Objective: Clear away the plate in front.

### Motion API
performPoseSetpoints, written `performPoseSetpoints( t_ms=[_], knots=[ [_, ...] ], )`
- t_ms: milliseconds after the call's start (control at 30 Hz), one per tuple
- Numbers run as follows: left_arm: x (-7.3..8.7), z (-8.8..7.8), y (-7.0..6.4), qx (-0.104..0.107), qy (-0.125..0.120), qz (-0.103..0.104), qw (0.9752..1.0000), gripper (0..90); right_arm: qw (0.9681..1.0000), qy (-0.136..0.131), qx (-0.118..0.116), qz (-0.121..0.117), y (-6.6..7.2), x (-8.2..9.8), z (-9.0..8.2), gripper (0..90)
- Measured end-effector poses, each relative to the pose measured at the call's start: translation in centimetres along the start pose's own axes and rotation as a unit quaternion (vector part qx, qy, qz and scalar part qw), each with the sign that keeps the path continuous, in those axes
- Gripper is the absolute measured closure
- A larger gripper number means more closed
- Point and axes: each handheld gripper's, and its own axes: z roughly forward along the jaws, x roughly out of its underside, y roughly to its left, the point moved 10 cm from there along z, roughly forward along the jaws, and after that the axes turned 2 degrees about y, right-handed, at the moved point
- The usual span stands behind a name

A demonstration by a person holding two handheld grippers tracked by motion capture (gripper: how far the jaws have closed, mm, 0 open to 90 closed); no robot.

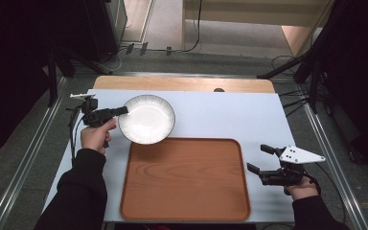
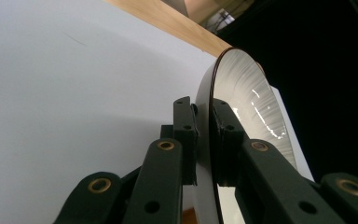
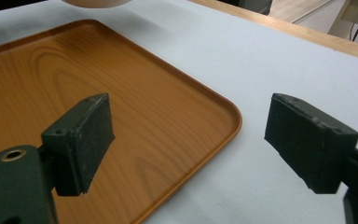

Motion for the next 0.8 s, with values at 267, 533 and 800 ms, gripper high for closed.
performPoseSetpoints(
  t_ms=[267, 533, 800],
  knots=[
    [2.4, -0.4, -2.0, 0.018, 0.024, 0.024, 0.9993, 83.0, 1.0000, 0.000, -0.001, -0.002, 0.1, 0.0, 0.0, 16.0],
    [4.1, -0.4, -2.6, 0.013, 0.037, 0.040, 0.9985, 82.4, 1.0000, 0.003, -0.004, -0.002, 0.2, 0.1, 0.1, 16.0],
    [5.9, 0.0, -3.0, 0.029, 0.048, 0.031, 0.9979, 82.4, 1.0000, 0.006, -0.004, -0.001, 0.1, 0.1, 0.1, 16.0]
  ],
)
